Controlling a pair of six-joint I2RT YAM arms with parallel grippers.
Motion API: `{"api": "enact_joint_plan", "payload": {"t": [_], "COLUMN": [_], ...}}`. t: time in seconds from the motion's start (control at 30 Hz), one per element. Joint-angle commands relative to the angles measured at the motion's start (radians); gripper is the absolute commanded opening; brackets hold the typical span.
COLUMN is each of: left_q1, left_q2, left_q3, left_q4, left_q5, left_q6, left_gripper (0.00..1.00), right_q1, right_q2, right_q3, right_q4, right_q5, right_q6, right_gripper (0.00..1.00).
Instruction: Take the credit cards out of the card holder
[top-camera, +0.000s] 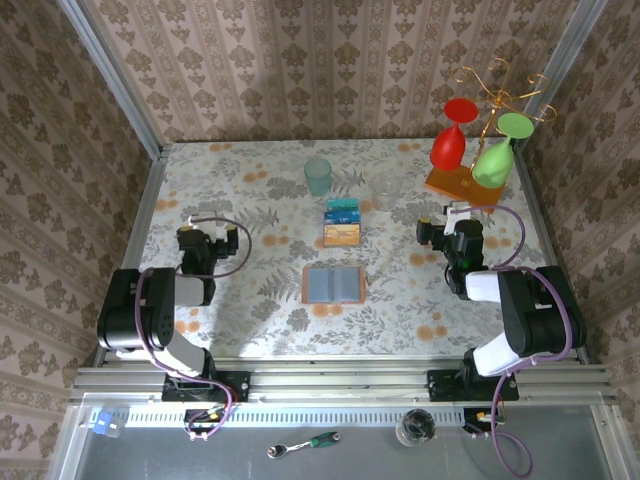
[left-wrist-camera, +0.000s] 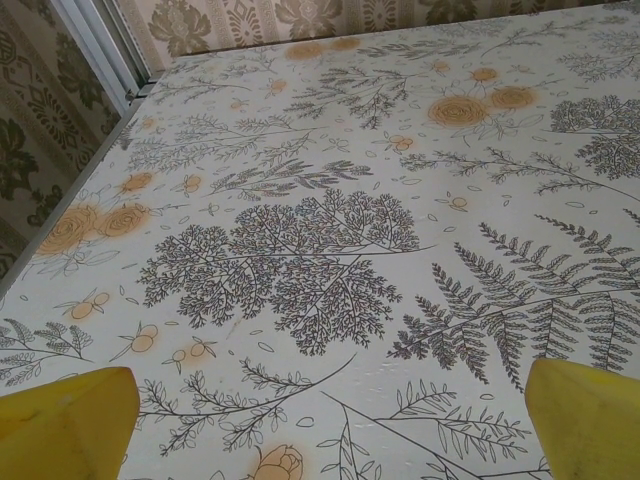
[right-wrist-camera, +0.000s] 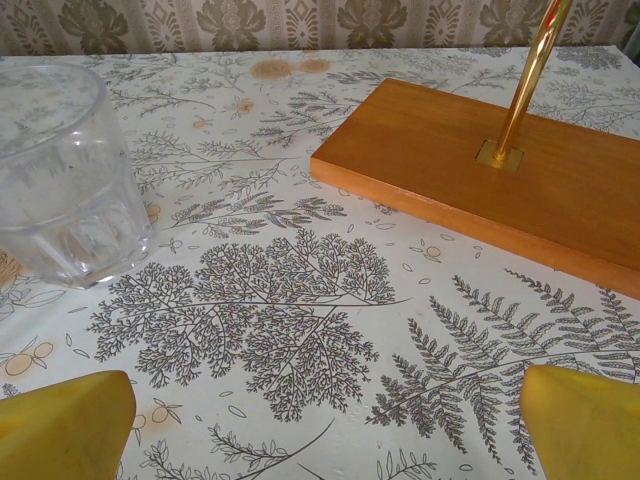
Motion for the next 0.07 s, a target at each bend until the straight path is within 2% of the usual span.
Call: {"api": "enact_joint_plan", "payload": {"t": [0.0,0.03], "left_q1": [0.002,0.003], "left_q2": [0.004,0.004], "left_q3": [0.014,0.014], "left_q4": [0.018,0.018], "left_q5": [0.004,0.004], "left_q6": [0.017,0.017], "left_gripper": [1.0,1.0], "right_q1": [-0.008,-0.007], "right_q2": [0.011,0.008], "right_q3": [-0.004,-0.006], "right_q4": [0.028,0.031], "right_q5": [-0.019,-0.019], "right_q6": [0.005,0.005], "right_gripper": [1.0,1.0]}}
